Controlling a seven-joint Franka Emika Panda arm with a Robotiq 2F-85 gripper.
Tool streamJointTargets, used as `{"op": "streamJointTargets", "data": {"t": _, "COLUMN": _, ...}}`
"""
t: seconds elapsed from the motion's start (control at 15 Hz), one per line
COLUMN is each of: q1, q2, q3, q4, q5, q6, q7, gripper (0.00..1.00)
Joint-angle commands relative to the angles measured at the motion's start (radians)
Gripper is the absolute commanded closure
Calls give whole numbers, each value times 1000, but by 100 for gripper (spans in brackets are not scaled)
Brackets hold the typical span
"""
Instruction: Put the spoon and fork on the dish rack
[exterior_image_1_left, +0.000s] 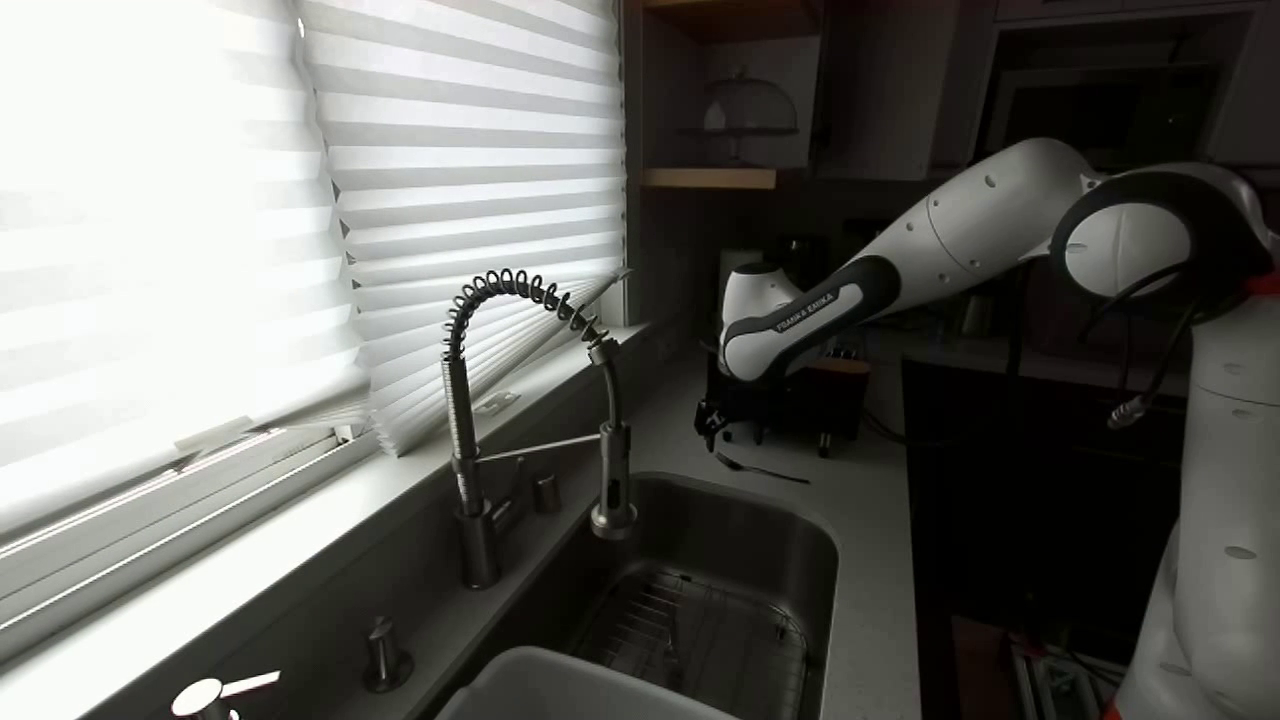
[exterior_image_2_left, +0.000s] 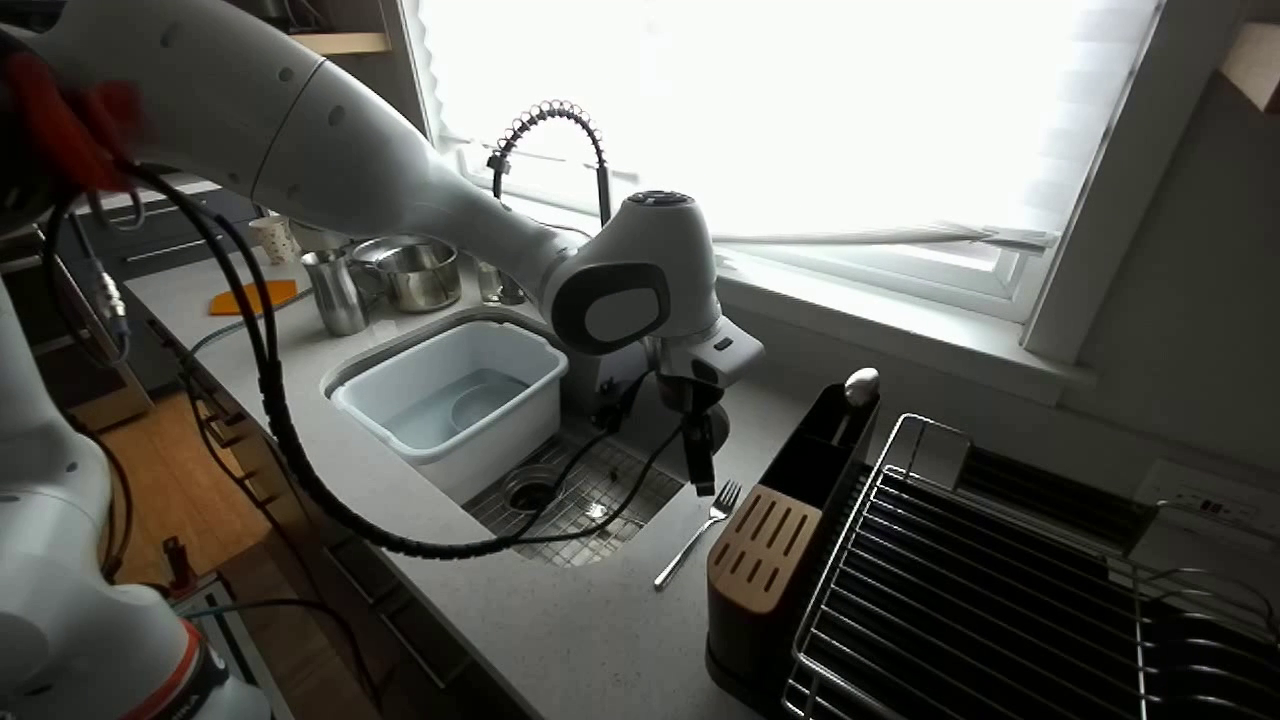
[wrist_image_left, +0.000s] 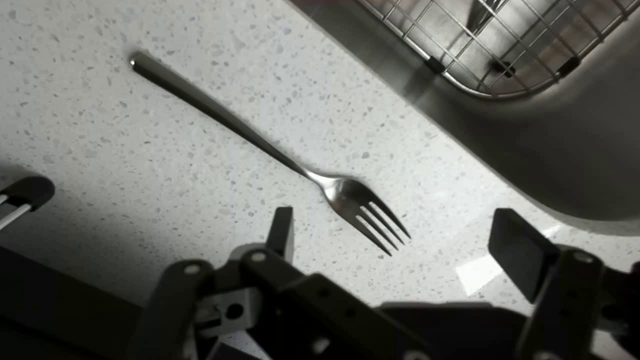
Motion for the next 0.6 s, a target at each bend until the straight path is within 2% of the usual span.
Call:
{"op": "streamJointTargets", "data": {"t": 0.0, "q1": -4, "q2": 19, "q3": -6, "q4": 0, "q5": 110, "q6": -12, "q7": -189, "gripper": 0}}
{"op": "streamJointTargets", "data": {"t": 0.27, "q1": -20, "q2": 35, "q3": -2, "q4": 5, "q5": 178, "q6": -43, "q7": -412, "gripper": 0}}
{"op": "streamJointTargets", "data": {"t": 0.53, "q1": -14, "q2": 48, "q3": -22, "q4": 6, "q5": 116, "q6": -31, "q7": -492, "gripper": 0}}
